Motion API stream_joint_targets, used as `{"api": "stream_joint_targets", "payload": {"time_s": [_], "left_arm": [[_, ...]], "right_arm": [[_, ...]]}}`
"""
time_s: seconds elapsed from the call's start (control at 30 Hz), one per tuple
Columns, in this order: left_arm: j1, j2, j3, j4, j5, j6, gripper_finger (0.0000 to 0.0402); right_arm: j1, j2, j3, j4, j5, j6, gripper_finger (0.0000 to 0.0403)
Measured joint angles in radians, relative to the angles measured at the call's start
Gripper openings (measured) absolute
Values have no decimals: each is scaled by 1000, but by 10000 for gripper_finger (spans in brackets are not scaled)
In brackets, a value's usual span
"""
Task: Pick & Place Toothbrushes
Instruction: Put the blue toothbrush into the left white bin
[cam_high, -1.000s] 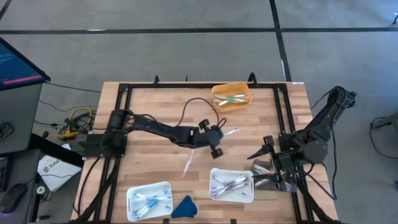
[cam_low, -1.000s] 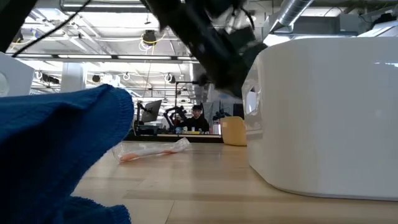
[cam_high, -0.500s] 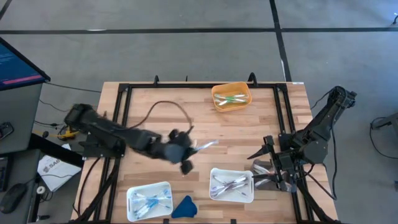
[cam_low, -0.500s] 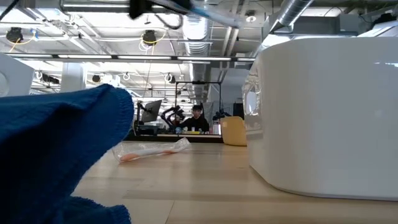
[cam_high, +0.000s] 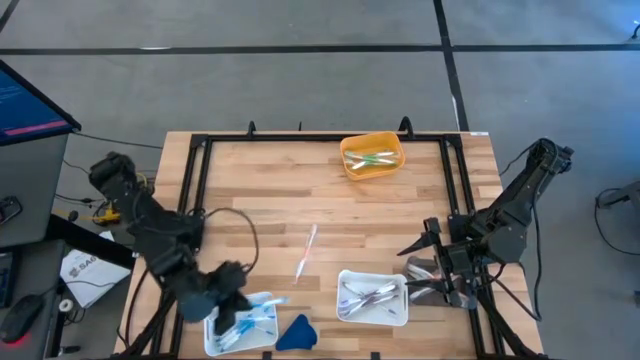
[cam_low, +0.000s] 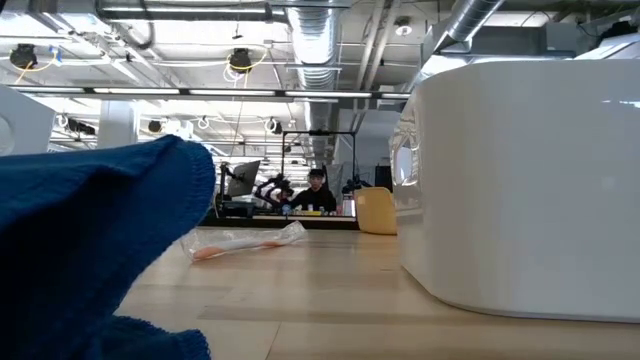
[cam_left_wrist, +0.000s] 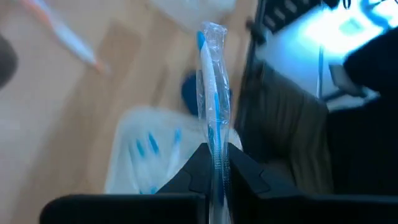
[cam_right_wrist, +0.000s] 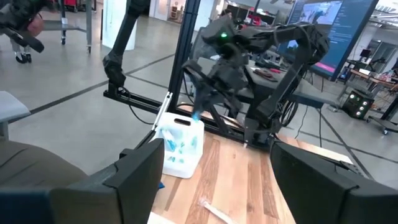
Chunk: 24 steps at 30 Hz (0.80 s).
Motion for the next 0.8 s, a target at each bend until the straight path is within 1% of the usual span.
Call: {"api": "stream_joint_targets", "payload": {"time_s": [0.13,0.27,0.43,0.57,0.7,0.8], "left_arm": [[-89,0,-36,12,-3,-159,17],[-152,0,-78,16,-27,-321,14],[-195,1,-104,19,-28,-448,14],[-208,7,-113,22,-38,-489,14],[-202,56,-113,22,-50,-491,14],[-182,112,-113,10,-13,-493,14]], "right_arm": [[-3,0,0,0,0,0,286],[-13,0,0,0,0,0,286],[-26,0,0,0,0,0,286],[-26,0,0,0,0,0,286],[-26,0,0,0,0,0,286],[-26,0,0,0,0,0,286]]}}
